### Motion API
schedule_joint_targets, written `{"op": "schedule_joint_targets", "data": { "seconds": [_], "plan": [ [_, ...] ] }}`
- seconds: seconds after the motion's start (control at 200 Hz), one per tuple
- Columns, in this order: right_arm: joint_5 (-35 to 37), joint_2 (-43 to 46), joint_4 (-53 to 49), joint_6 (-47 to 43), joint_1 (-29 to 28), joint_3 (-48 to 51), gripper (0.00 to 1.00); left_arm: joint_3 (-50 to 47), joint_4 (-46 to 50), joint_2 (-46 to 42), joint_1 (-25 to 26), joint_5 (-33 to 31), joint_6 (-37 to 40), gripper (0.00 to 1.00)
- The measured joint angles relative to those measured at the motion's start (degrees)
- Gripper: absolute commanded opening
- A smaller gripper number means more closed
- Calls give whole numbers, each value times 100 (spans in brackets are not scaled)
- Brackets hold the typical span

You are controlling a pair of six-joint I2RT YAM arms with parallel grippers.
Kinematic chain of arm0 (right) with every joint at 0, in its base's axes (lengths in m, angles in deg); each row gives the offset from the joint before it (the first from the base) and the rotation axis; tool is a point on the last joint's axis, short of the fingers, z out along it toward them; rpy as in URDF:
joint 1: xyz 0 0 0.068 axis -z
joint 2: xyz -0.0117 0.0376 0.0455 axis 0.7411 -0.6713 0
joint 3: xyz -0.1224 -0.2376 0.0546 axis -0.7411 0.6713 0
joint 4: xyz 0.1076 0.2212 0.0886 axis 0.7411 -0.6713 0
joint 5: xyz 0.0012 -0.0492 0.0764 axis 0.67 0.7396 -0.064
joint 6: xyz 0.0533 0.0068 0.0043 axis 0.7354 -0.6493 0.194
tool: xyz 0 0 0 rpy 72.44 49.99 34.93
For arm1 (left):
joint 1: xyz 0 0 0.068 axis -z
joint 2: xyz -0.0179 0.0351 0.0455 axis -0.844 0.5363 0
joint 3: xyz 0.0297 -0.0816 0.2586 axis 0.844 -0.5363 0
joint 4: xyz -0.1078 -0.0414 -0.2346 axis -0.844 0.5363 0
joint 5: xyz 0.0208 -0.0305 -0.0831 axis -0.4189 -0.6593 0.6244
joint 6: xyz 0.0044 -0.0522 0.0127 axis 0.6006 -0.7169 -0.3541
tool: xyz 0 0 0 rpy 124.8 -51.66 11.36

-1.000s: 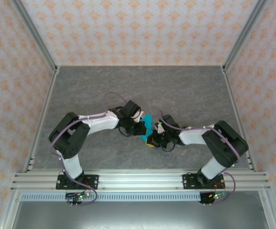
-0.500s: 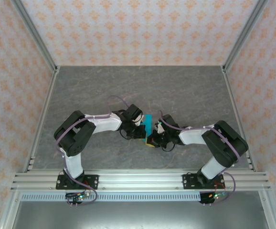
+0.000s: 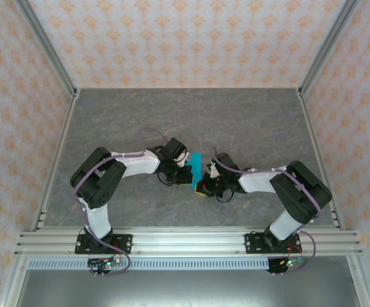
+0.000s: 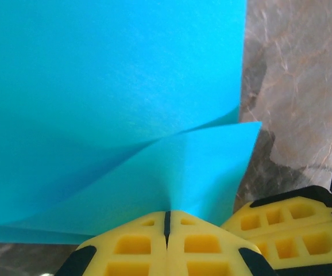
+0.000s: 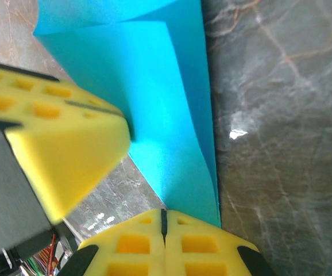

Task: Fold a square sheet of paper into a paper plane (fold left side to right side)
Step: Third fold the triangle at the center of the table.

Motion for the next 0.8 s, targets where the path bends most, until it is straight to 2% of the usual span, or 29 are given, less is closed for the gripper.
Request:
{"op": "schedule_joint_targets", "data": {
  "seconds": [0.36,0.525,0.68,0.796],
  "plan": [
    [33,-9,2,-44,-2,-7,0,225,411,42,-966,-170,564,5],
    [35,-2,2,-52,-2,-4,0,249,457,61,-1154,-140,695,6],
    [120,109,-79,-157,-2,7,0,223,507,-39,-1226,-313,737,11],
    [369,330,-382,-291,2,7,0,-28,522,-511,-1429,-494,713,17]
  ]
}}
